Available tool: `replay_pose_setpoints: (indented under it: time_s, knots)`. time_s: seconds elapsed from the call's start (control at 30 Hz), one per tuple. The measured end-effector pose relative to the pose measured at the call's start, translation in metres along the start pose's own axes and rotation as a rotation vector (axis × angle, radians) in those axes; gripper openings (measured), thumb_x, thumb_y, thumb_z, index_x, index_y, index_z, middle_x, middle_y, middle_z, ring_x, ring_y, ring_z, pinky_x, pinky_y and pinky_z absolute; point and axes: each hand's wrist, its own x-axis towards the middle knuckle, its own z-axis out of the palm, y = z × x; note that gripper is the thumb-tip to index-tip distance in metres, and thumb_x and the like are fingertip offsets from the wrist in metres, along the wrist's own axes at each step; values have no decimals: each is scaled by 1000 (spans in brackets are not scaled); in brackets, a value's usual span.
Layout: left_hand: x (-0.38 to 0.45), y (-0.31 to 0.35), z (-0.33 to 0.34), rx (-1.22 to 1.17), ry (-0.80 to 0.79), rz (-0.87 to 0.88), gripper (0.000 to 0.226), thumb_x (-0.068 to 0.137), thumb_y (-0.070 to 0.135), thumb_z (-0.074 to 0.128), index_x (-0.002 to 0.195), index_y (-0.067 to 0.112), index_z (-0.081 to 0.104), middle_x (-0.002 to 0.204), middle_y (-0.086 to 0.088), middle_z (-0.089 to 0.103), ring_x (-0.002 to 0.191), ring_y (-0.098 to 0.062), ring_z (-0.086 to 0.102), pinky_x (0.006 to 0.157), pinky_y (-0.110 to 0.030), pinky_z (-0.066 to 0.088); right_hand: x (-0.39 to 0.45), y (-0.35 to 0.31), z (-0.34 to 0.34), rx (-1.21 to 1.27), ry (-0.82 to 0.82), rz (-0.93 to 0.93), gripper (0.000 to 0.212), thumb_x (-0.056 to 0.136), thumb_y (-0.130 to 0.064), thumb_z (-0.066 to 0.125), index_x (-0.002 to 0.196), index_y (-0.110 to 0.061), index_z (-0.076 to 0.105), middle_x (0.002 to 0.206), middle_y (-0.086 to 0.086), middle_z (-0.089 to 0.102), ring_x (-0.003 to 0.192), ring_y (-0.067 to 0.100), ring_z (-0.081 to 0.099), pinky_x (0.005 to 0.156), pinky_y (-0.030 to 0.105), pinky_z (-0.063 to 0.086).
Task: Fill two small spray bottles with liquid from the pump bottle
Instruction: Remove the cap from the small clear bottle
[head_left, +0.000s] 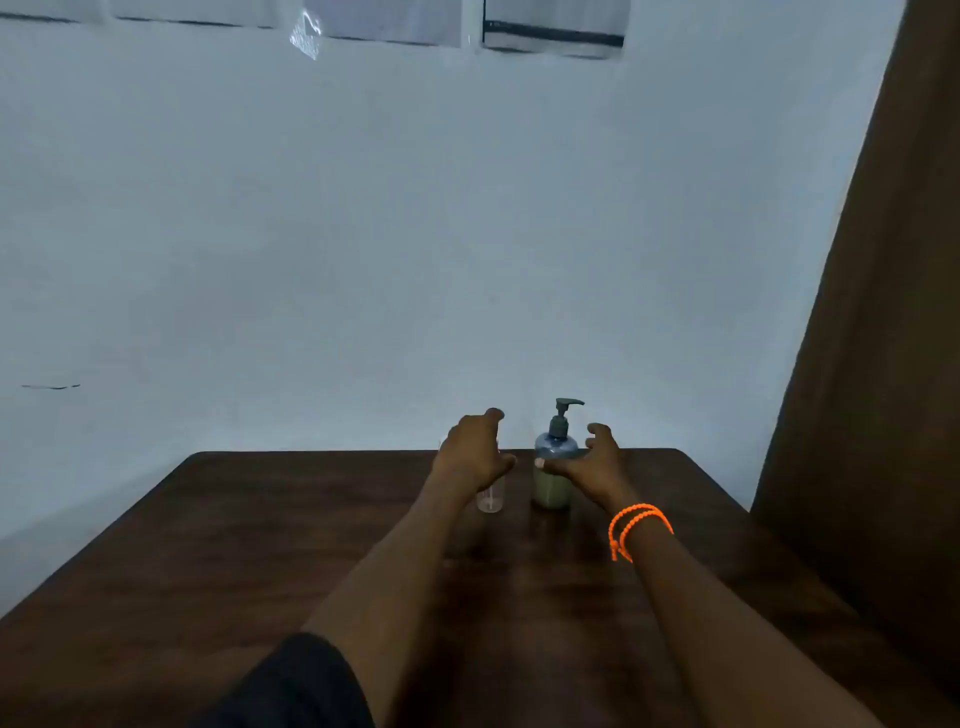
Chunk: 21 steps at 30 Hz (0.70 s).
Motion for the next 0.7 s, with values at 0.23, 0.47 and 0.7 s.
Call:
replay_pose_setpoints:
  time_s: [0.23, 0.47, 0.7]
  knots:
    - [0, -8, 12, -34, 81, -62, 32, 84, 26, 79, 111, 9, 71, 105, -9, 74, 102, -27, 67, 85, -33, 54, 10, 19, 22, 103, -33, -19, 65, 69, -23, 100, 124, -16, 64, 122, 3, 70, 112, 24, 67, 94, 39, 57]
    - [-36, 6, -1, -17, -10, -20, 20, 77, 22, 86, 76, 13, 69, 73, -2, 68, 75, -23, 66, 69, -33, 54, -32, 16, 2, 117, -88, -41, 55, 69, -18, 99, 115, -21, 69, 114, -1, 75, 107, 20, 70, 81, 30, 54]
    - [-109, 20, -25, -70, -32, 21, 25, 78, 24, 86, 72, 8, 67, 61, 0, 61, 58, -11, 57, 61, -28, 42, -103, 22, -29, 173, -210, -79, 64, 73, -7, 96, 130, -12, 68, 120, 4, 76, 108, 20, 71, 86, 28, 57]
